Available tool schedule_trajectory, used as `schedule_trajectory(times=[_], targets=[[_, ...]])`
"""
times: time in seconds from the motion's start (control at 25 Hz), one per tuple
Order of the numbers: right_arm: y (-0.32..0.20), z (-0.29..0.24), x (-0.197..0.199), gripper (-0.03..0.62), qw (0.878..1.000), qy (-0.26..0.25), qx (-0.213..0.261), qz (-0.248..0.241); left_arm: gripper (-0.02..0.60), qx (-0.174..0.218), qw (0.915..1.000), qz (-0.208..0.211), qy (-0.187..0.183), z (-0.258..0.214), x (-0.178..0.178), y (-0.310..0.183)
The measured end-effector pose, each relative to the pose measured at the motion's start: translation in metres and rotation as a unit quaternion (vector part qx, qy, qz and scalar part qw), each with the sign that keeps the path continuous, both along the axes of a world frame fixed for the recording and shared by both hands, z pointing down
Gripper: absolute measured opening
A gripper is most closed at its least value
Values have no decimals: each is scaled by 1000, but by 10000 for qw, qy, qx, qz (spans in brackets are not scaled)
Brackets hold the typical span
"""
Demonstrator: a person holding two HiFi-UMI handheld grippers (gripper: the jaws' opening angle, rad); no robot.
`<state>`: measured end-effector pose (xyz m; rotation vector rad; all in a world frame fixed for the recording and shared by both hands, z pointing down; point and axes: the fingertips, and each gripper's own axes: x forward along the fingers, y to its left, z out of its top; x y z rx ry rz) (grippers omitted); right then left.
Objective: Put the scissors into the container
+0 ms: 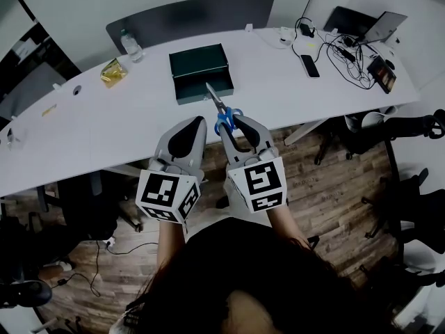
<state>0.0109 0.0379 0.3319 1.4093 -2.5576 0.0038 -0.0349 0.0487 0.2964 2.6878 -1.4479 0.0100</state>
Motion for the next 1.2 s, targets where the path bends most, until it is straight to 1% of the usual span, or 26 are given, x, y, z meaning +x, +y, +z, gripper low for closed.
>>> schedule_trajectory(times=[0.36, 0.64, 1.2], targets=[[-43, 1, -1, 89, 10000, -15, -11, -63, 12, -40, 9999, -75, -72, 1, -1, -37], [-84, 5, -7, 89, 9999, -4, -59, -130, 12, -74, 9998, -179, -89, 3, -12, -78], [-159, 19, -16, 89, 9985, 383, -198, -325, 12, -177, 9996, -225, -67, 10, -21, -153]])
